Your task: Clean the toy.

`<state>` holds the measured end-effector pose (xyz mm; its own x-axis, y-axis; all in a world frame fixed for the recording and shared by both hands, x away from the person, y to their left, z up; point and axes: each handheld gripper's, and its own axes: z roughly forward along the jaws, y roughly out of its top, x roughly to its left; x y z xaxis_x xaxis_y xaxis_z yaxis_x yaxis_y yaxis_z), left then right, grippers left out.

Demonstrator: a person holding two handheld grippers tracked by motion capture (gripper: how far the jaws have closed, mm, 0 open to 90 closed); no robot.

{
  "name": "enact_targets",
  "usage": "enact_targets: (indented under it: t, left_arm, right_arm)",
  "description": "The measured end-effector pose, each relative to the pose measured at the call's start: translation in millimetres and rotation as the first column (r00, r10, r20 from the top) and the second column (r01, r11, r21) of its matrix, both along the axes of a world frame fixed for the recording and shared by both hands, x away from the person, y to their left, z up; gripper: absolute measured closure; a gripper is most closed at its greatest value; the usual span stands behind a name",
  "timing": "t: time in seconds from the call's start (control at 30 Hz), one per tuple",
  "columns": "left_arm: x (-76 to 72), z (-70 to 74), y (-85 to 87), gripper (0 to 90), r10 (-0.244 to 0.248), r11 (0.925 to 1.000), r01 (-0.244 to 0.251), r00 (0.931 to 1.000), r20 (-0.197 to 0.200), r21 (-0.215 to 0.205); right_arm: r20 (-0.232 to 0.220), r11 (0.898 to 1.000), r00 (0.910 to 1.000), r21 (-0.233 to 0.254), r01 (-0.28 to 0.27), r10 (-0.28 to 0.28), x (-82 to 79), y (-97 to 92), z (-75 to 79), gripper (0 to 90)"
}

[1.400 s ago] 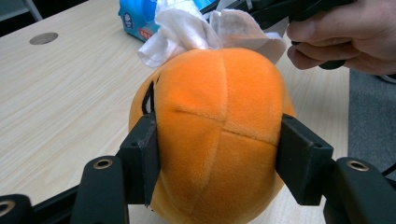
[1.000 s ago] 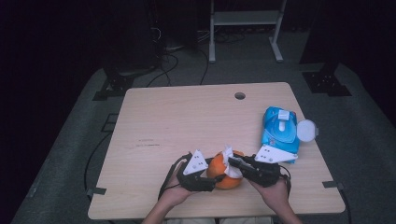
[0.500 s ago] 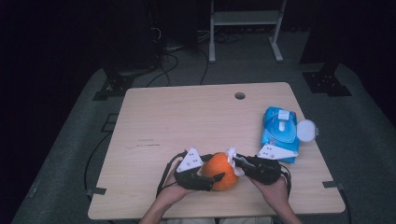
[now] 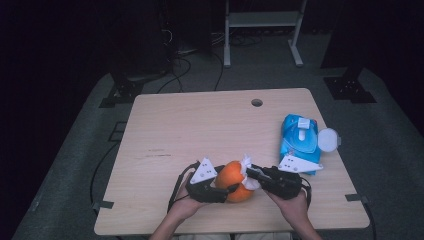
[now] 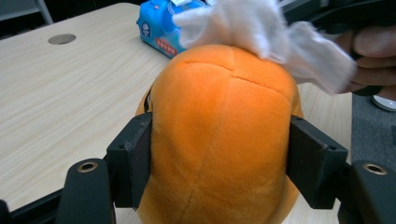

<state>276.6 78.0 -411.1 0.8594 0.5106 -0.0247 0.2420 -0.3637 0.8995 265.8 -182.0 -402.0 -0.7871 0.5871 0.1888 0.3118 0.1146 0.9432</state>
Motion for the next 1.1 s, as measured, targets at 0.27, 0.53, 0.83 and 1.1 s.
enact_targets:
  t: [0.27,0.53,0.83,1.1]
  left_arm:
    - [3.8,-6.4,0.7,19.2,-0.025,0.9993,0.025,0.9996,-0.015,-0.029]
    - [1.4,-19.3,-8.0,23.6,0.038,0.9992,-0.038,0.9986,0.037,0.012]
    - [2.5,-20.3,-6.4,22.2,0.012,0.9999,-0.011,0.9996,0.026,-0.001]
    - [2.7,-20.2,-3.5,21.0,-0.002,1.0000,0.002,0.9999,0.012,0.004]
  right_arm:
    - [-0.010,0.999,0.9997,-0.049,0.024,-0.024,7.2,2.7,-11.6,78.4]
    - [0.004,0.999,0.9996,-0.043,-0.027,0.027,0.3,9.2,-4.6,78.1]
    - [0.005,0.996,0.9985,-0.077,0.055,-0.055,8.9,-1.3,-6.3,78.2]
    - [0.014,0.997,0.9996,-0.076,0.025,-0.024,5.7,3.9,-4.1,78.0]
